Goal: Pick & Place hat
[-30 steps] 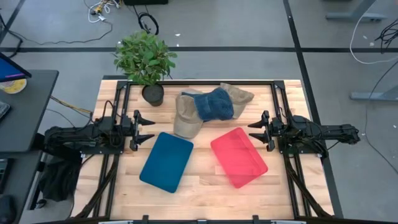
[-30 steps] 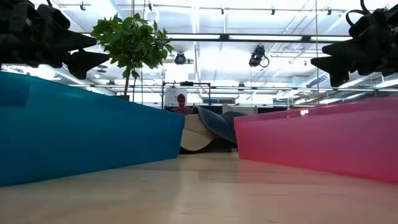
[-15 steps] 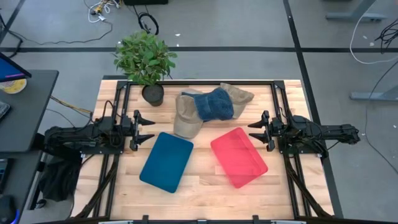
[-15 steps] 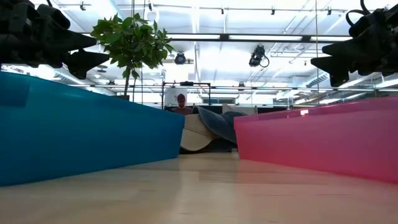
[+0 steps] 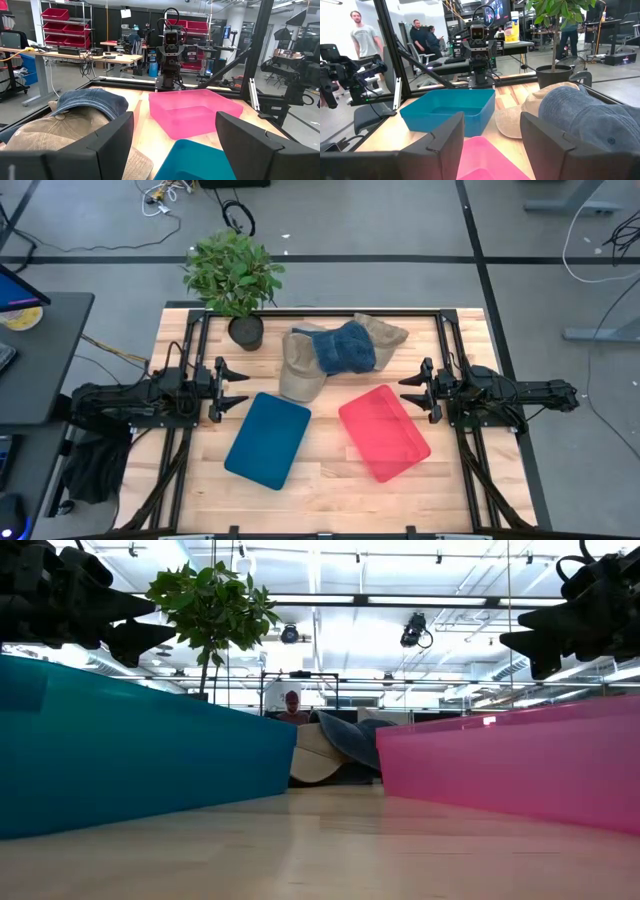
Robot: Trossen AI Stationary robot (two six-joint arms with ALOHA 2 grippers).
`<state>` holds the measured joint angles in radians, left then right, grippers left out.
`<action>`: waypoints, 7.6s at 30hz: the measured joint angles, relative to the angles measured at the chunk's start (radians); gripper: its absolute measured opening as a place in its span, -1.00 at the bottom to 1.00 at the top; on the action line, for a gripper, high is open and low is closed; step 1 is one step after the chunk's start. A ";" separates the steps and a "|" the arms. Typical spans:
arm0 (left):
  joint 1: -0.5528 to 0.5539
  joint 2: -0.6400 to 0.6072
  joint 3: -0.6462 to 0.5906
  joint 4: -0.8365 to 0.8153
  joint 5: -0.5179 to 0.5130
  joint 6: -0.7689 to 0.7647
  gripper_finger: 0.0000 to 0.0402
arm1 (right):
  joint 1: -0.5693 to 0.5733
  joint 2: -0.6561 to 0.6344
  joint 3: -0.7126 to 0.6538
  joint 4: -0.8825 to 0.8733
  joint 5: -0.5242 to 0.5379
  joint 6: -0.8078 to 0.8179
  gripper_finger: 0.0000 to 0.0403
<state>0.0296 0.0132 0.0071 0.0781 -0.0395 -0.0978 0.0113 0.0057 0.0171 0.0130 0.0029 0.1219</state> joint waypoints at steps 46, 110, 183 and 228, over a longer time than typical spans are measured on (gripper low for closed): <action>0.000 0.000 0.001 0.255 -0.070 -0.171 0.43 | -0.001 0.001 -0.001 0.496 0.166 -0.055 -0.02; 0.092 0.700 0.748 0.179 -0.351 -0.287 0.42 | -0.047 0.730 0.889 -0.067 0.385 0.136 -0.02; 0.091 1.109 1.131 -0.613 -0.251 -0.230 0.21 | -0.479 1.300 0.900 -0.660 -0.061 0.565 0.37; 0.091 1.108 1.131 -0.557 -0.252 -0.232 0.21 | -0.660 1.457 0.510 0.194 -0.359 0.761 0.47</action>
<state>0.1207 1.1213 1.1378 -0.4787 -0.2917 -0.3298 -0.6483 1.4629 0.5274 0.2073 -0.3566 0.8826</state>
